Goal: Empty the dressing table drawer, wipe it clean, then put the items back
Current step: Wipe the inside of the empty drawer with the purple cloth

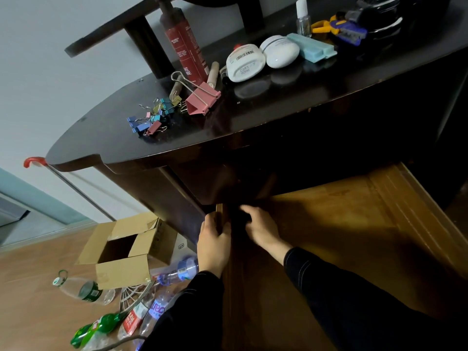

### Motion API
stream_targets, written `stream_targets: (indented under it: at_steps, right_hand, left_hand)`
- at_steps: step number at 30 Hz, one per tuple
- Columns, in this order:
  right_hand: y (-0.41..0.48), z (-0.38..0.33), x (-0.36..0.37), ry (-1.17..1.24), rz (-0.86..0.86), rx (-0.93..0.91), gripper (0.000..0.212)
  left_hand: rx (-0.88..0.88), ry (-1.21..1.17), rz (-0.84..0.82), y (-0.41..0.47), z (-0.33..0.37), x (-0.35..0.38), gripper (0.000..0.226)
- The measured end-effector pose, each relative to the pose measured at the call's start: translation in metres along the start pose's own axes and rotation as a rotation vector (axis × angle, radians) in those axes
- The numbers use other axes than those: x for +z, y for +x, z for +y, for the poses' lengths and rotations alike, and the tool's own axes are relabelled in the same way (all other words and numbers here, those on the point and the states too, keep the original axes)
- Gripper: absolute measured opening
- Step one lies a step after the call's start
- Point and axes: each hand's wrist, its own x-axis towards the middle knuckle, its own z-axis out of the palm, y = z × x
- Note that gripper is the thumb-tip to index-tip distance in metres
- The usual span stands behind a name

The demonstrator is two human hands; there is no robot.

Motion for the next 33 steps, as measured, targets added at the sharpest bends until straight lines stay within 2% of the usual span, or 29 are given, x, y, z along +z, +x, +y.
stream_targets:
  at_steps: [3,6,9,12,15,19,25,27,30,33]
  right_hand:
    - [-0.011,-0.020,0.014,0.077,0.177,-0.086,0.056]
    - [-0.022,-0.012,0.020,-0.024,0.100,-0.113,0.063]
    - [-0.015,0.005,0.007,-0.045,-0.041,-0.014,0.060]
    - [-0.013,-0.004,0.004,0.004,0.053,-0.031,0.059]
    - [-0.019,-0.007,0.014,-0.050,0.087,-0.147,0.061]
    - [-0.014,0.009,0.005,-0.053,-0.085,-0.043,0.061]
    - [-0.011,-0.013,0.010,0.148,0.061,-0.075,0.057]
    - [-0.016,-0.004,0.015,0.070,0.004,-0.086,0.061]
    - [-0.011,0.010,0.004,0.020,-0.124,-0.009,0.060]
    - [-0.006,0.000,-0.001,0.089,0.008,0.023,0.059]
  left_hand:
    - [0.006,-0.006,0.008,0.000,0.001,0.001,0.033]
    - [-0.001,-0.009,0.001,0.000,0.000,0.000,0.032]
    - [-0.008,0.002,-0.005,-0.001,-0.001,0.000,0.030]
    - [-0.001,-0.008,0.004,0.000,0.000,0.000,0.031]
    - [0.004,-0.016,0.008,0.001,-0.001,0.001,0.030]
    - [-0.003,-0.015,-0.005,0.001,-0.004,0.001,0.027]
    - [0.001,-0.024,0.005,0.002,-0.003,0.002,0.026]
    - [-0.006,-0.026,0.009,0.002,-0.005,0.002,0.026]
    - [-0.004,-0.040,0.009,0.003,-0.007,0.002,0.026]
    - [0.001,-0.040,0.014,0.003,-0.006,0.003,0.025]
